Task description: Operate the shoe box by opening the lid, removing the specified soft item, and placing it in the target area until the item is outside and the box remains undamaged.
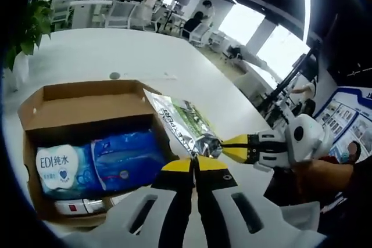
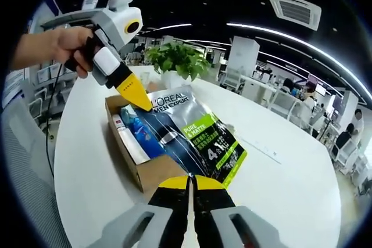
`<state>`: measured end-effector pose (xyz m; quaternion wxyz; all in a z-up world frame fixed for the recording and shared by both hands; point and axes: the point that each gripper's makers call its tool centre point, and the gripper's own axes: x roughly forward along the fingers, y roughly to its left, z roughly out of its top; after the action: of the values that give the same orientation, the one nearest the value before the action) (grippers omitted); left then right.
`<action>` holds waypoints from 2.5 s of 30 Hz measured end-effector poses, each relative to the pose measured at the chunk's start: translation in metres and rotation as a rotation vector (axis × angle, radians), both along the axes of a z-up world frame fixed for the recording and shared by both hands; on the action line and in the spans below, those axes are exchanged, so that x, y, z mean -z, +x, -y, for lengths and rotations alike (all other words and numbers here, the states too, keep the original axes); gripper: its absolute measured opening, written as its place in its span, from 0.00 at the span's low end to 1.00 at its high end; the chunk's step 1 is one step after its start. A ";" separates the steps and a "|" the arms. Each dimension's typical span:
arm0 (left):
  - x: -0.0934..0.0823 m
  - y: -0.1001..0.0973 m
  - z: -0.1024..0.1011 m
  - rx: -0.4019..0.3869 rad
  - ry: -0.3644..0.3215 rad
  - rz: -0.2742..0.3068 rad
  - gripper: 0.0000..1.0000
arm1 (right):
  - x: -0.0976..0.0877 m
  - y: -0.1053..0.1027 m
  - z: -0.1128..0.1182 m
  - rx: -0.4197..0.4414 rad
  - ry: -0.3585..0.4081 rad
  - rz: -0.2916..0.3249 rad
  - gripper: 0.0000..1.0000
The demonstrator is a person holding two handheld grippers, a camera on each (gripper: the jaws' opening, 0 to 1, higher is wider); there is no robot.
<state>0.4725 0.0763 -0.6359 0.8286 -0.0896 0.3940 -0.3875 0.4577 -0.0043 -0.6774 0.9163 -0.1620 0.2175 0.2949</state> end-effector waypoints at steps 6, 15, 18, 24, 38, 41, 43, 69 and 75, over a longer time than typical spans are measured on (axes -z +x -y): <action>0.007 -0.002 0.008 0.016 0.016 -0.006 0.00 | 0.011 -0.002 0.008 0.014 0.002 -0.016 0.00; 0.019 -0.004 0.017 0.034 0.041 -0.016 0.00 | 0.025 -0.002 0.016 0.029 0.007 -0.040 0.00; 0.022 -0.004 0.020 0.038 0.047 -0.020 0.00 | 0.028 -0.002 0.019 0.034 0.008 -0.044 0.00; 0.029 -0.003 0.027 0.043 0.061 -0.029 0.00 | 0.036 -0.001 0.026 0.043 0.015 -0.055 0.00; 0.046 -0.002 0.040 0.058 0.097 -0.048 0.00 | 0.059 0.001 0.037 0.064 0.019 -0.090 0.00; 0.050 -0.002 0.042 0.065 0.110 -0.051 0.00 | 0.065 -0.001 0.037 0.066 0.018 -0.102 0.00; 0.052 -0.002 0.043 0.068 0.116 -0.055 0.00 | 0.068 -0.002 0.038 0.068 0.018 -0.107 0.00; 0.074 0.001 0.060 0.082 0.172 -0.070 0.00 | 0.066 0.003 0.010 0.028 0.030 -0.056 0.06; 0.074 0.002 0.058 0.099 0.196 -0.044 0.01 | 0.065 0.005 0.006 0.032 0.048 -0.054 0.00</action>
<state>0.4749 0.0178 -0.7097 0.8045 0.0030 0.4519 -0.3855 0.4624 -0.0104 -0.7422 0.9183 -0.1284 0.2377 0.2894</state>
